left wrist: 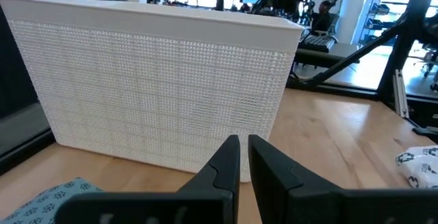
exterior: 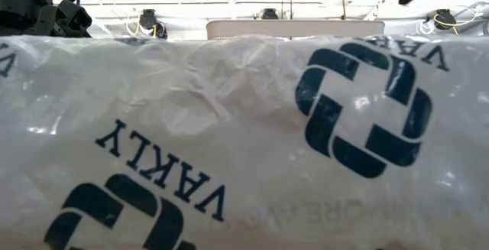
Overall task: Pick & place medical supplies in basket/bin
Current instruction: Put the orange pill bottle into the white bin
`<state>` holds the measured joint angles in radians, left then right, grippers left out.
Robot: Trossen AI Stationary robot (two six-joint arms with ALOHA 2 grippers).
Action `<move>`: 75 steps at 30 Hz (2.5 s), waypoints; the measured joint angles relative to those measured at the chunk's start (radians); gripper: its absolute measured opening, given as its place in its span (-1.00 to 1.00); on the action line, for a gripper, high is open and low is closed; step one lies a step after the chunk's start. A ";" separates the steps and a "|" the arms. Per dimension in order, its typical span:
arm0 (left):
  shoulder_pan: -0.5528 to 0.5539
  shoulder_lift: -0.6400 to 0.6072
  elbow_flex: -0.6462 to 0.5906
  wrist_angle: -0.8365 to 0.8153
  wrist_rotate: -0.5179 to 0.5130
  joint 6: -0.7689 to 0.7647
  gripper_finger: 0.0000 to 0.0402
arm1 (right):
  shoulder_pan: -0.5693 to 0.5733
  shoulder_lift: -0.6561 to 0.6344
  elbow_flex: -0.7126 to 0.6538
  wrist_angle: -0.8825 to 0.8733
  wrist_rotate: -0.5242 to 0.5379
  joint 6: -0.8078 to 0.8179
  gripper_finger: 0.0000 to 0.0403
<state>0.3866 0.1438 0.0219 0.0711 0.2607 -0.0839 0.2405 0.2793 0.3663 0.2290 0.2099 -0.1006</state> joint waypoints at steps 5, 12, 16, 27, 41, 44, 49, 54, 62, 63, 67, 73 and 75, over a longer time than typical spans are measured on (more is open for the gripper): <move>0.000 0.000 0.000 0.006 -0.001 0.002 -0.83 | -0.111 0.222 0.233 -0.160 -0.031 -0.010 -0.19; 0.000 0.000 0.000 0.009 -0.001 -0.005 -0.83 | -0.391 0.571 0.636 -0.462 -0.254 -0.017 -0.19; 0.000 0.000 0.000 0.008 0.000 -0.007 -0.83 | -0.569 0.752 0.795 -0.516 -0.445 -0.020 -0.19; 0.000 0.000 0.000 -0.047 0.000 -0.012 -0.82 | -0.847 1.199 1.120 -0.818 -0.551 -0.176 -0.19; 0.000 0.000 0.000 -0.038 -0.077 0.149 -0.82 | -0.863 1.654 1.391 -1.134 -0.393 -0.442 -0.19; 0.000 0.000 0.000 -0.039 -0.079 0.164 -0.82 | -0.864 1.711 1.391 -1.169 -0.376 -0.485 -0.19; 0.000 0.000 0.000 -0.033 -0.079 0.165 -0.82 | -0.865 1.783 1.391 -1.185 -0.314 -0.520 -0.19; 0.000 0.000 0.000 -0.041 -0.079 0.160 -0.82 | -0.870 1.840 1.391 -1.225 -0.337 -0.539 -0.19; 0.000 0.000 0.000 -0.041 -0.079 0.154 -0.82 | -0.870 1.912 1.391 -1.298 -0.342 -0.541 -0.18; 0.000 0.000 0.000 -0.041 -0.079 0.154 -0.82 | -0.870 1.916 1.391 -1.301 -0.342 -0.541 -0.18; 0.000 0.000 0.000 -0.042 -0.079 0.153 -0.82 | -0.870 1.921 1.392 -1.297 -0.340 -0.543 -0.16; 0.000 0.000 0.000 -0.043 -0.078 0.151 -0.82 | -0.869 1.887 1.389 -1.257 -0.289 -0.536 0.08; 0.000 0.000 0.000 -0.043 -0.078 0.151 -0.82 | -0.869 1.857 1.389 -1.240 -0.261 -0.520 0.19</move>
<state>0.3866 0.1440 0.0219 0.0278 0.1825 0.0669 -0.6289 2.1367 1.7557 -1.0107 -0.0512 -0.6204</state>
